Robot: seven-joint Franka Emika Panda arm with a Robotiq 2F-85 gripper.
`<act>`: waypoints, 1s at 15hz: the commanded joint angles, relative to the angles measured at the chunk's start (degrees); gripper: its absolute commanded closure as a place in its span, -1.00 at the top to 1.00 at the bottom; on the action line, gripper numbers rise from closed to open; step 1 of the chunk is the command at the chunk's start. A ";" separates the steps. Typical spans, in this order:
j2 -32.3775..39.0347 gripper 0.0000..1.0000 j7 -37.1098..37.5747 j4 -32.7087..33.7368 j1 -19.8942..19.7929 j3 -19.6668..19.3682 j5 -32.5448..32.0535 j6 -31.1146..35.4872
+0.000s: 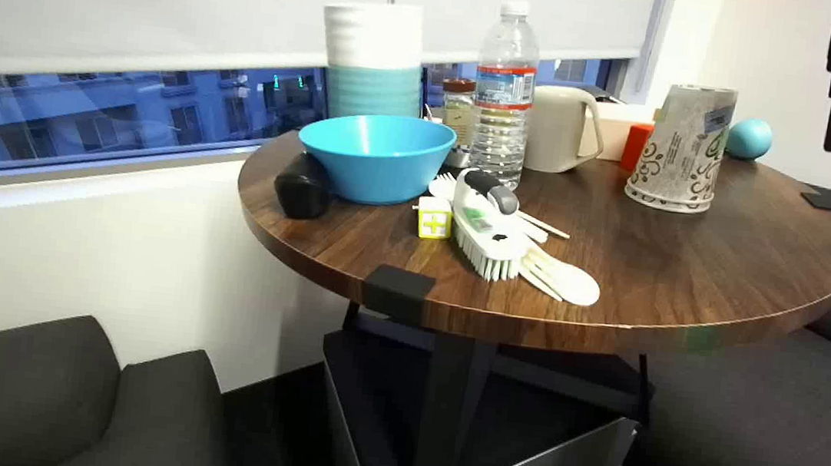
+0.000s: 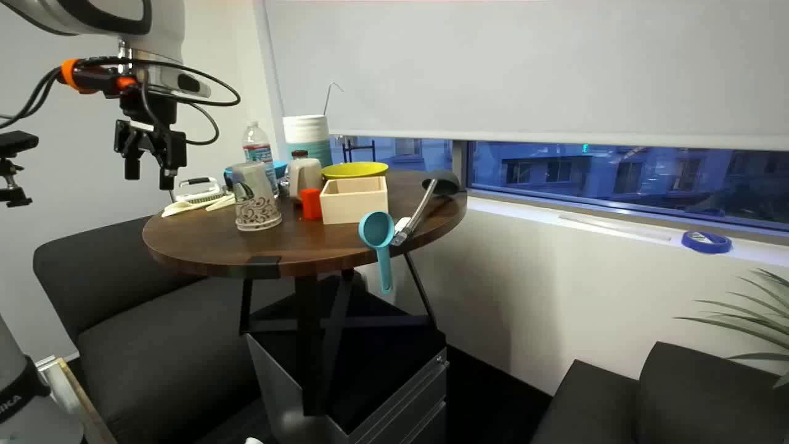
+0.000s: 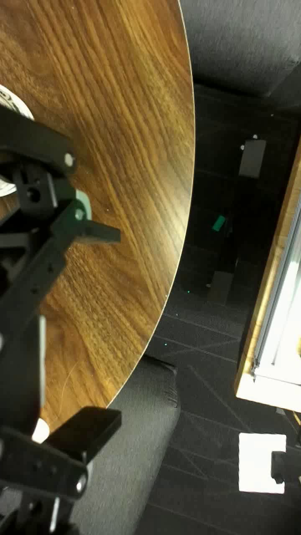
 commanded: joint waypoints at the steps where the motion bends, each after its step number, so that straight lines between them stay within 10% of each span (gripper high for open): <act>1: 0.02 1.00 -0.40 0.09 -0.86 0.72 0.35 -0.14; 15: -2.19 1.00 2.80 0.51 -10.77 -9.26 7.53 0.59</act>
